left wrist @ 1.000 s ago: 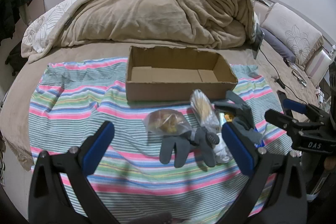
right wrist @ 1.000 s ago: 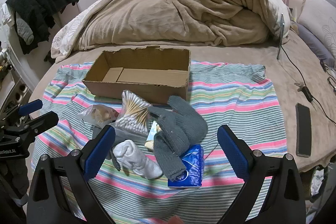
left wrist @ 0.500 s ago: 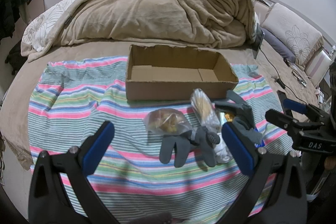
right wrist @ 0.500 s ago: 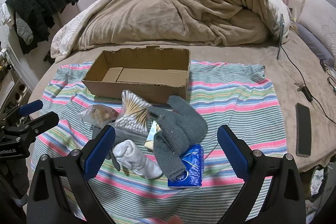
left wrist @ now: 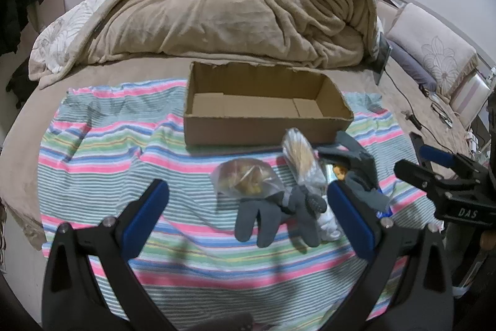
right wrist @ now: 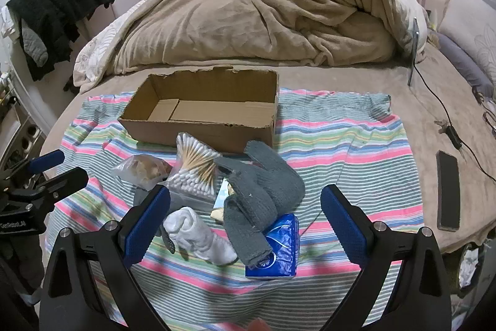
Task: Organize objects
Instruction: 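Move both tools toward the items in front of the cardboard box, then grasp the clear snack bag with the left tool while the right tool grasps the grey glove, then carry the snack bag and grey glove into the cardboard box with both tools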
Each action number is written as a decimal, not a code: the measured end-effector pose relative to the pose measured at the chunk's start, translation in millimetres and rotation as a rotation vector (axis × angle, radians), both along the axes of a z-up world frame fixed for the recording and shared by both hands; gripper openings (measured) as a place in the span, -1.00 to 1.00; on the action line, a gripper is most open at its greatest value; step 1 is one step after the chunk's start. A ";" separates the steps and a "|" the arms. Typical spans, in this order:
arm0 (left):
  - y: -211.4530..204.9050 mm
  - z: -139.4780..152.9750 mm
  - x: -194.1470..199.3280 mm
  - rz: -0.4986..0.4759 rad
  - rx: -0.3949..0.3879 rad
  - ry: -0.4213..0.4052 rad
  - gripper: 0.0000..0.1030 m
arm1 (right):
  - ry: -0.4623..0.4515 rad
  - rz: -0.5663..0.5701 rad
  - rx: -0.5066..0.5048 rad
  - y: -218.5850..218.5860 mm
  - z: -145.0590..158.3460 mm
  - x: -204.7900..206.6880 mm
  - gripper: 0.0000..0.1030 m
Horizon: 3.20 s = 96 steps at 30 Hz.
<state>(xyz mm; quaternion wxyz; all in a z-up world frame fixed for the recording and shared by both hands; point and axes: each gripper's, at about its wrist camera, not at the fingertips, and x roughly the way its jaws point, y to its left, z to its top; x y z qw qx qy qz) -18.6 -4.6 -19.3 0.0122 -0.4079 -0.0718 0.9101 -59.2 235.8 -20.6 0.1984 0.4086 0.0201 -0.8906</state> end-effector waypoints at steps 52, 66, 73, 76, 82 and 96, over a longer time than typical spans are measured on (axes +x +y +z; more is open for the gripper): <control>4.8 -91.9 -81.7 -0.105 0.125 -0.150 0.12 | -0.161 0.033 -0.100 22.8 -65.7 -66.5 -0.53; -4.6 -48.1 -56.0 -0.106 0.145 -0.045 0.10 | -0.070 0.031 -0.104 31.3 -24.7 -49.7 -0.86; -7.0 -17.9 -48.6 -0.114 0.137 0.024 0.10 | -0.006 0.041 -0.123 31.4 4.5 -46.0 -0.86; -7.2 -7.9 -49.2 -0.117 0.131 0.045 0.10 | 0.029 0.050 -0.128 31.9 18.9 -46.4 -0.86; -3.6 5.7 -56.1 -0.129 0.114 0.084 0.10 | 0.102 0.076 -0.122 28.5 45.9 -53.8 -0.86; 3.1 14.9 -90.0 -0.141 0.104 0.124 0.11 | 0.211 0.136 -0.116 3.5 81.5 -99.4 -0.86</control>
